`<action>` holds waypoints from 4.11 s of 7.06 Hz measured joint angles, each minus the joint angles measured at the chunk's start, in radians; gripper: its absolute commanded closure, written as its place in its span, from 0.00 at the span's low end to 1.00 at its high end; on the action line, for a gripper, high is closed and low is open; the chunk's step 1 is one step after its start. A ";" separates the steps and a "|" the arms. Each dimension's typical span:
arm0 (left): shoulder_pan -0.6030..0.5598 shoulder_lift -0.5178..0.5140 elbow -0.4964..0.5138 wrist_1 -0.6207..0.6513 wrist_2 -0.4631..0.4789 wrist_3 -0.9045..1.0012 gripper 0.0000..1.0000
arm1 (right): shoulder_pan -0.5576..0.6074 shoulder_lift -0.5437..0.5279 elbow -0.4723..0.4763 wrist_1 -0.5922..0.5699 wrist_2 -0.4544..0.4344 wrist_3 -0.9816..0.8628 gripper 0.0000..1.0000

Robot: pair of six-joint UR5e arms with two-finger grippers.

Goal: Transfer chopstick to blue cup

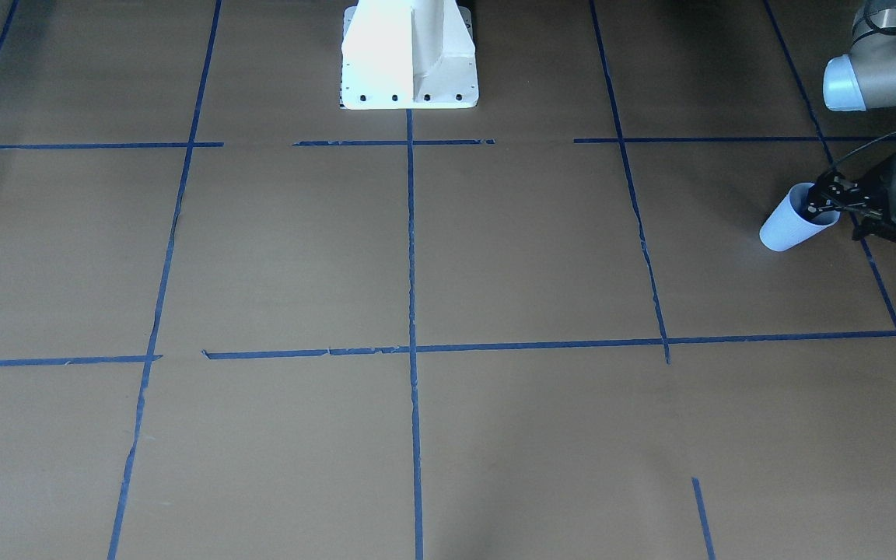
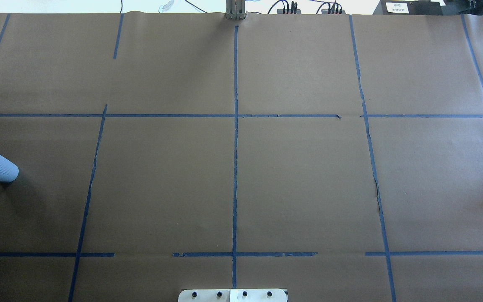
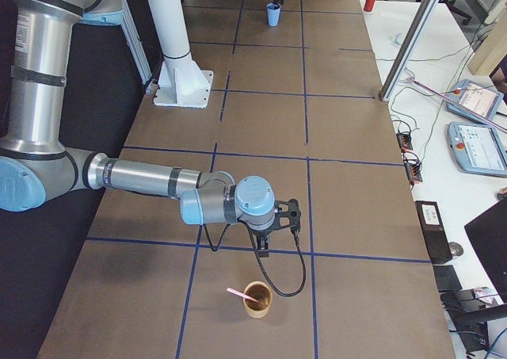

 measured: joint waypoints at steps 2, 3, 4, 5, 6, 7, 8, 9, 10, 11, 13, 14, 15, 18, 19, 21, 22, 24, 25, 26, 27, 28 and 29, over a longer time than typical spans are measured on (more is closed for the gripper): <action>0.004 0.014 0.000 -0.002 -0.001 -0.008 1.00 | 0.000 0.000 0.000 0.000 0.000 0.000 0.00; 0.004 0.015 -0.014 -0.001 -0.003 -0.026 1.00 | 0.000 0.000 0.000 -0.001 0.001 0.001 0.00; 0.004 0.013 -0.058 0.001 -0.003 -0.083 1.00 | -0.001 0.000 0.000 -0.001 0.001 0.000 0.00; 0.005 0.003 -0.128 0.007 -0.003 -0.189 1.00 | -0.001 0.000 -0.001 -0.001 0.000 0.000 0.00; 0.014 -0.034 -0.188 0.010 -0.006 -0.336 1.00 | -0.001 0.000 0.000 0.000 0.000 -0.001 0.00; 0.061 -0.108 -0.223 0.014 -0.007 -0.524 1.00 | -0.001 0.000 0.000 0.000 0.001 0.000 0.00; 0.143 -0.191 -0.233 0.019 -0.006 -0.715 1.00 | -0.001 0.000 0.000 0.000 0.001 0.002 0.00; 0.242 -0.283 -0.231 0.031 0.002 -0.912 1.00 | -0.001 -0.002 -0.001 0.001 -0.002 0.002 0.00; 0.349 -0.387 -0.224 0.053 0.047 -1.089 1.00 | -0.001 -0.007 -0.001 0.002 -0.006 0.002 0.00; 0.451 -0.502 -0.194 0.085 0.133 -1.221 1.00 | -0.001 -0.012 0.000 0.003 -0.008 0.003 0.00; 0.554 -0.707 -0.054 0.124 0.253 -1.344 1.00 | -0.001 -0.016 0.002 0.003 -0.005 0.019 0.00; 0.577 -0.755 -0.008 0.129 0.286 -1.364 1.00 | -0.001 -0.014 0.004 0.003 -0.003 0.027 0.00; 0.602 -0.771 0.014 0.130 0.319 -1.372 1.00 | -0.002 -0.012 0.006 0.003 -0.001 0.027 0.00; 0.633 -0.778 0.038 0.131 0.359 -1.377 0.12 | -0.014 -0.009 0.010 0.003 0.000 0.017 0.00; 0.633 -0.778 0.037 0.130 0.362 -1.376 0.01 | -0.017 -0.009 0.011 0.003 0.000 0.015 0.00; 0.632 -0.776 0.010 0.125 0.373 -1.375 0.00 | -0.018 -0.009 0.010 0.003 -0.002 0.020 0.00; 0.630 -0.768 -0.021 0.123 0.375 -1.376 0.00 | -0.018 -0.007 0.009 0.000 -0.007 0.063 0.00; 0.628 -0.731 -0.075 0.122 0.377 -1.377 0.00 | -0.013 -0.010 0.017 -0.004 -0.084 0.156 0.00; 0.627 -0.709 -0.099 0.121 0.377 -1.377 0.00 | 0.009 -0.018 0.019 -0.001 -0.160 0.171 0.00; 0.627 -0.692 -0.118 0.121 0.377 -1.378 0.00 | 0.057 -0.025 0.016 0.001 -0.204 0.173 0.00; 0.627 -0.683 -0.132 0.121 0.377 -1.378 0.00 | 0.109 -0.042 0.015 0.001 -0.219 0.167 0.00; 0.627 -0.677 -0.142 0.121 0.378 -1.379 0.00 | 0.143 -0.074 0.015 0.002 -0.225 0.147 0.00; 0.626 -0.669 -0.153 0.121 0.378 -1.379 0.00 | 0.159 -0.100 0.010 0.001 -0.234 0.091 0.00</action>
